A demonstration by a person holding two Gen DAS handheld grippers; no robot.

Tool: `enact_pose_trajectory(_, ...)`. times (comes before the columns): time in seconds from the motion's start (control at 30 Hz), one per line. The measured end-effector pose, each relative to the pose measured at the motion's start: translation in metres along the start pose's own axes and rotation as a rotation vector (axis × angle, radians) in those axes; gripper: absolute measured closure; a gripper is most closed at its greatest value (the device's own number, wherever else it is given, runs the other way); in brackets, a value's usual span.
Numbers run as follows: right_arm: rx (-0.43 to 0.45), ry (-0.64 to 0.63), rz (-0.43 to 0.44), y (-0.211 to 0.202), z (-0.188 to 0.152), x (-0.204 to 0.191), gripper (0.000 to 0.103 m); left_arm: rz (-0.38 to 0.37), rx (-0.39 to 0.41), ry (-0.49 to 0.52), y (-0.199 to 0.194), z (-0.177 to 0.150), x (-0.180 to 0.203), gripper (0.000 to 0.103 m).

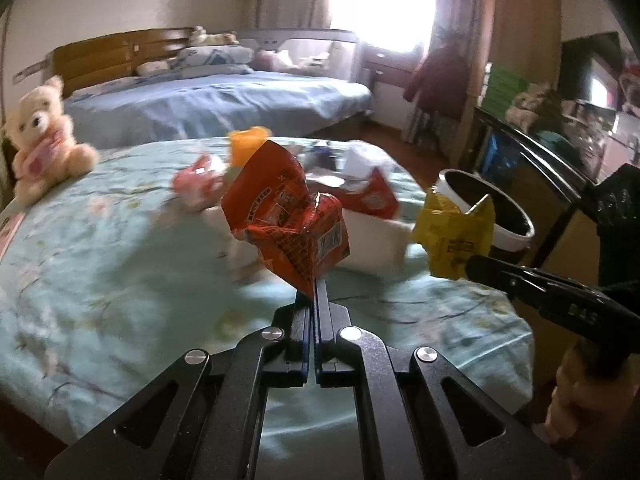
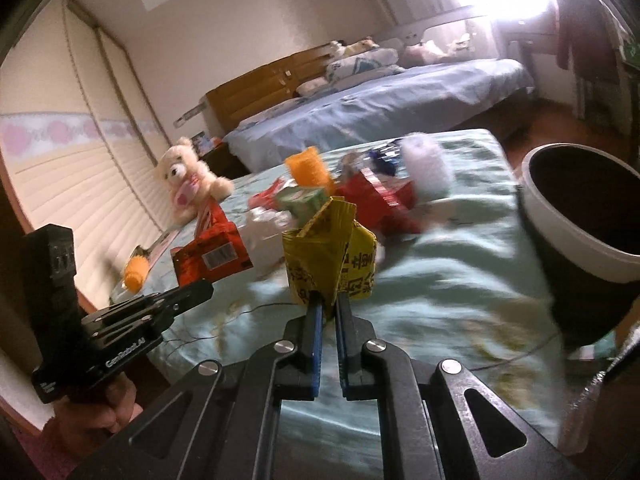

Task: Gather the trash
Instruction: 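Grasp the red snack bag with the left gripper while the right gripper grasps the yellow paper bag, then carry both held bags over the black-and-white trash bin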

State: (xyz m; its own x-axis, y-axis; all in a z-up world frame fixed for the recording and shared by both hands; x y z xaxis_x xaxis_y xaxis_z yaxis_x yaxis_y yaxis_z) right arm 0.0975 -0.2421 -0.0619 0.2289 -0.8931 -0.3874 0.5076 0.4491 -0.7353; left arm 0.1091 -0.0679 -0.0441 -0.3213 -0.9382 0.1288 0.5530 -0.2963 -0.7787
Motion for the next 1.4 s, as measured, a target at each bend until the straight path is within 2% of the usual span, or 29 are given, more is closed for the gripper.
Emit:
enact_pose_trajectory(0.63,0.067,0.154,-0.148,-0.056,-0.004,0.095,0.097,-0.123,-0.033,0.209,0.031,0.038,0.107,0.103)
enact_pose_trajectory(1.4,0.093,0.253,-0.32,-0.078,0.017,0.168,0.097,-0.205,-0.106,0.327,0.085,0.082,0.184,0.103)
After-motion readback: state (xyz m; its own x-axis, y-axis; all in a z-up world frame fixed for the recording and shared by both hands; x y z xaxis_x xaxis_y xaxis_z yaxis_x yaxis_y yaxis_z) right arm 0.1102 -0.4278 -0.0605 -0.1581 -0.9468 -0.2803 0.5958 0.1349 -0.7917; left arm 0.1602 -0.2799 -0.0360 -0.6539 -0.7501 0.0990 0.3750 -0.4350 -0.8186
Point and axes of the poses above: each gripper's, at about its wrist camera, not at the fingertips, and y roughly the way its jaws point, x to its right, z to its top, the point moved 2 cm from there along y, roughly the way its jaws point, and after that the axes turned 14 degrees about -x, right-handed, at the moved point
